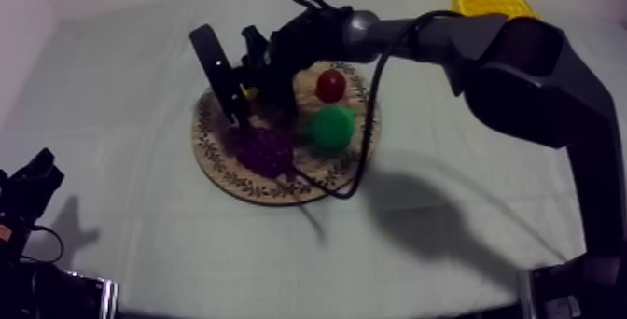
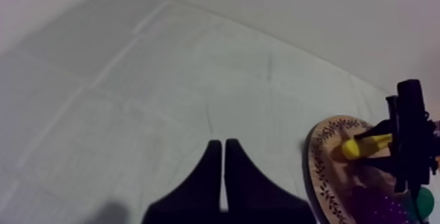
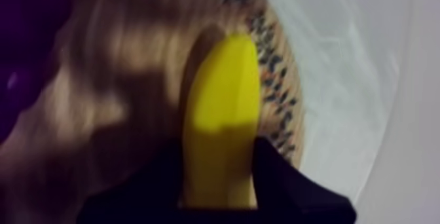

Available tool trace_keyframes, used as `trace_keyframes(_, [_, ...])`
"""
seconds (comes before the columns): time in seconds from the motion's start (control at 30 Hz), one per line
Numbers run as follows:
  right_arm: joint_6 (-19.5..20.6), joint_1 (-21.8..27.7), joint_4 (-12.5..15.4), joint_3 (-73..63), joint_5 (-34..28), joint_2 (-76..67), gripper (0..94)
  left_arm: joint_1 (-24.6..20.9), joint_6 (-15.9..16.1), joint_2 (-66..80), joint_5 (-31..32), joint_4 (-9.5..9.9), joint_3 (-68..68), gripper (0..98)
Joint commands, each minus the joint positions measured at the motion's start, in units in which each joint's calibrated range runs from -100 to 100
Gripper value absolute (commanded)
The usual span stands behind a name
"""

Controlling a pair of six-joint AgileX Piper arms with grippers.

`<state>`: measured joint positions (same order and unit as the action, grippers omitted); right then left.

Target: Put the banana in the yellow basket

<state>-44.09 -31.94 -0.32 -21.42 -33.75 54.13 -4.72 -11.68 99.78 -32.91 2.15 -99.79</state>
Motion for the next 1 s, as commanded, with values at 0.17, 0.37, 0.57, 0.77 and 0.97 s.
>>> trace_keyframes(0.17, [-1.7,1.3,2.6,5.1,-1.6,-9.1,26.4,0.0,0.0,0.0,0.0,0.03,0.0,0.1])
trace_keyframes(0.37, [-3.2,3.6,4.8,13.7,-4.8,-21.0,26.3,0.0,0.0,0.0,0.0,0.03,0.0,0.1])
trace_keyframes(0.57, [-2.4,7.3,5.7,21.6,-9.0,-33.6,26.2,0.0,0.0,0.0,0.0,0.03,0.0,0.1])
trace_keyframes(0.77, [-1.0,12.0,5.2,25.7,-13.6,-42.9,26.2,0.0,0.0,0.0,0.0,0.03,0.0,0.1])
trace_keyframes(0.97, [-1.1,17.4,5.3,29.1,-16.0,-48.3,26.4,0.0,0.0,0.0,0.0,0.03,0.0,0.1])
